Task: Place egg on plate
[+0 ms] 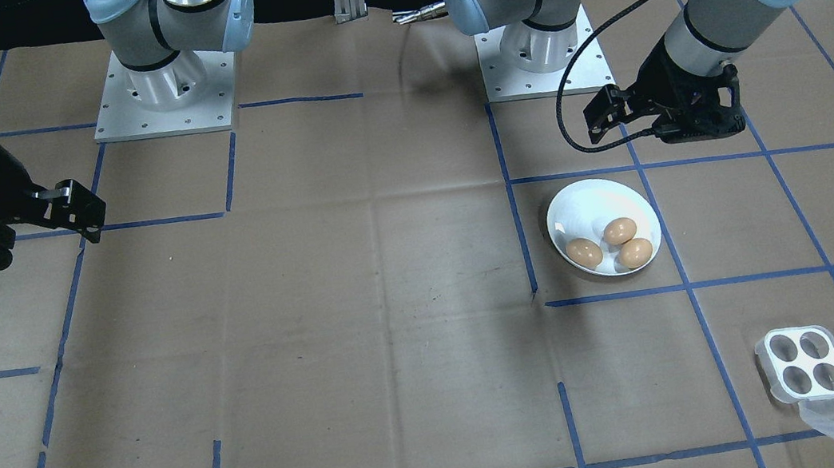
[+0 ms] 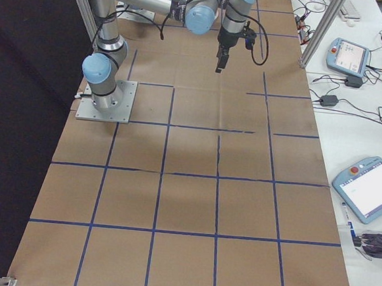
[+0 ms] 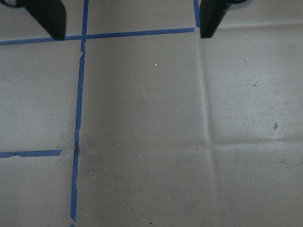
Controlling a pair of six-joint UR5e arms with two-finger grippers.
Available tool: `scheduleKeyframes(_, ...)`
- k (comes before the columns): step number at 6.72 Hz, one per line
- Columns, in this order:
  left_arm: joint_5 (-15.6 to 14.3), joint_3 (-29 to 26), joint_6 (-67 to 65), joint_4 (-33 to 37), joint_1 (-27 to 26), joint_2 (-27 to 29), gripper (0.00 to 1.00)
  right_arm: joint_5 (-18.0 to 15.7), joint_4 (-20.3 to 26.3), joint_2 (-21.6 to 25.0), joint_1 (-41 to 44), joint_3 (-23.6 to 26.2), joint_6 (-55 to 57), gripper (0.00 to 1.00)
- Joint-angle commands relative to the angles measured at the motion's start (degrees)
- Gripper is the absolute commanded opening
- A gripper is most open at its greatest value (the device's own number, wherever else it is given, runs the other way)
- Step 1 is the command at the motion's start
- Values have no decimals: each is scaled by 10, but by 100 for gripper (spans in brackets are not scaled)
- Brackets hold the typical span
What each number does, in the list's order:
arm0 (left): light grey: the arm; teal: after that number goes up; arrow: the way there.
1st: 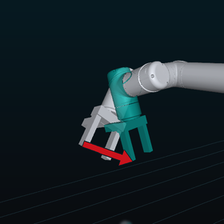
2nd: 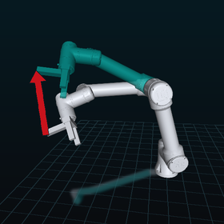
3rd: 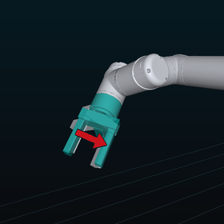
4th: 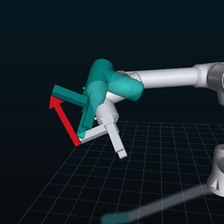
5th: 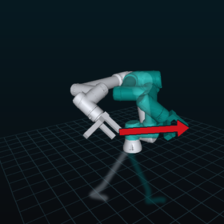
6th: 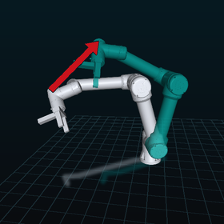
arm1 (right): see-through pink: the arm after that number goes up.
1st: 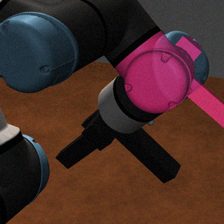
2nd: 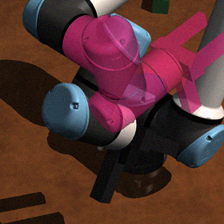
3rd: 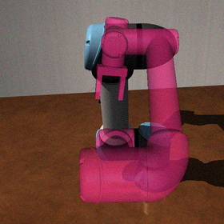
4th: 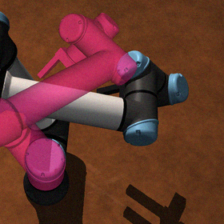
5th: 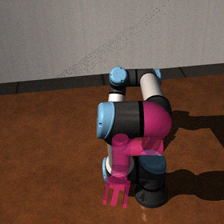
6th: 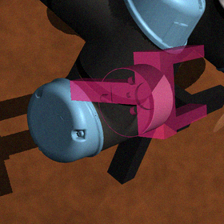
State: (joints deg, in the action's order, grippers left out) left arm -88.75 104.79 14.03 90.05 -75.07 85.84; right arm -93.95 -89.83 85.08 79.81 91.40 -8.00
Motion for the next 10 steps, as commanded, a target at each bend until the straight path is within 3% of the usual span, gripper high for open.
scheduleKeyframes(1, -5, -144, -7, 84, -47, 40, 100, 0, 0, 0, 0, 0, 0, 100)
scheduleKeyframes(4, -1, -219, -9, 77, -131, 57, 100, 0, 0, 0, 0, 0, 0, 100)
scheduleKeyframes(6, -6, -208, 19, 65, -127, 55, 100, 0, 0, 0, 0, 0, 0, 100)
scheduleKeyframes(7, -6, -195, 61, 24, -126, 66, 100, 0, 0, 0, 0, 0, 0, 100)
scheduleKeyframes(10, -2, -190, 10, -6, -125, 63, 100, 0, 0, 0, 0, 0, 0, 100)
